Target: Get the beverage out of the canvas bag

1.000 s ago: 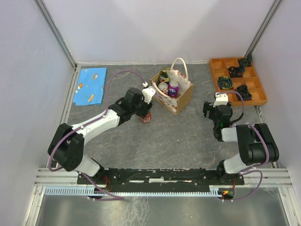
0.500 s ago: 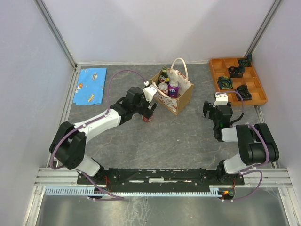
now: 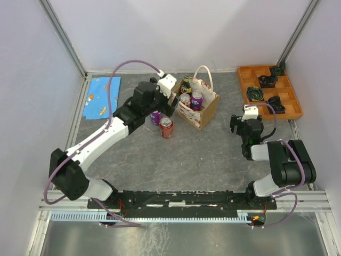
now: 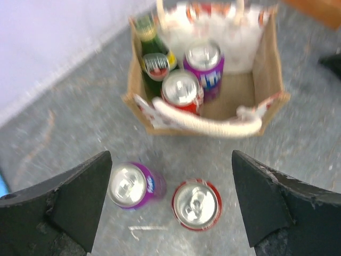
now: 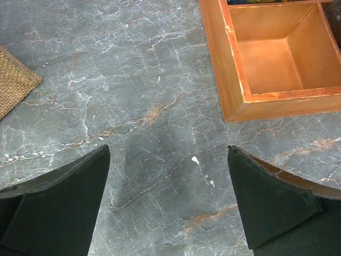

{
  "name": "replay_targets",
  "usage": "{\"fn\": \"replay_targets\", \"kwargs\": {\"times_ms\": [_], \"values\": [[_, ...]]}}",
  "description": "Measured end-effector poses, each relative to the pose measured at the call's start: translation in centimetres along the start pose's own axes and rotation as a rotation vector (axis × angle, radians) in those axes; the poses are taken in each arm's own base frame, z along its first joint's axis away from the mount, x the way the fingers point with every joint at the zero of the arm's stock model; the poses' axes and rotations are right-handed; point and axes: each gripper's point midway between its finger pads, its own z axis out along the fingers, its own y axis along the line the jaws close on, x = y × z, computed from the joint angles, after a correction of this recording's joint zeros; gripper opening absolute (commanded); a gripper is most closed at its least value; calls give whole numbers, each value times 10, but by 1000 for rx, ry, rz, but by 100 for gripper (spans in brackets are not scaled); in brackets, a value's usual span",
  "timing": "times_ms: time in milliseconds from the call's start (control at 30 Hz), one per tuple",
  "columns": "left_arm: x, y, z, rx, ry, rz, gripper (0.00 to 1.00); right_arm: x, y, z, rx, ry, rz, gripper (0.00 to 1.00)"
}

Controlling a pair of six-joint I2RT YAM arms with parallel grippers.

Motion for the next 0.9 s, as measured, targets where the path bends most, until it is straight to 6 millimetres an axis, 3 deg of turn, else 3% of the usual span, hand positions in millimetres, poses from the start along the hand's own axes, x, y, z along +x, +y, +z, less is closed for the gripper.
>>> {"fn": "replay_targets", "kwargs": {"times_ms": [100,233,333,433,533,567,600,767,900], "values": [[-51,11,-13,-23,-97,27,96,0,0,0,0,0,0,99],[-102,22,-23,-46,-192,66,91,0,0,0,0,0,0,99],[-137,27,-13,-49,-231,87,70,0,0,0,0,0,0,99],[-161,27,16,-28,-241,107,58,0,0,0,0,0,0,99],[-154,18,54,22,-193,118,54,0,0,0,0,0,0,99],[-147,14,67,41,-168,120,52,0,0,0,0,0,0,99],[-127,8,94,68,-105,120,50,0,0,0,0,0,0,99],[-86,-2,137,112,23,116,51,0,0,0,0,0,0,99],[-55,-7,154,126,108,113,55,0,0,0,0,0,0,99]]}}
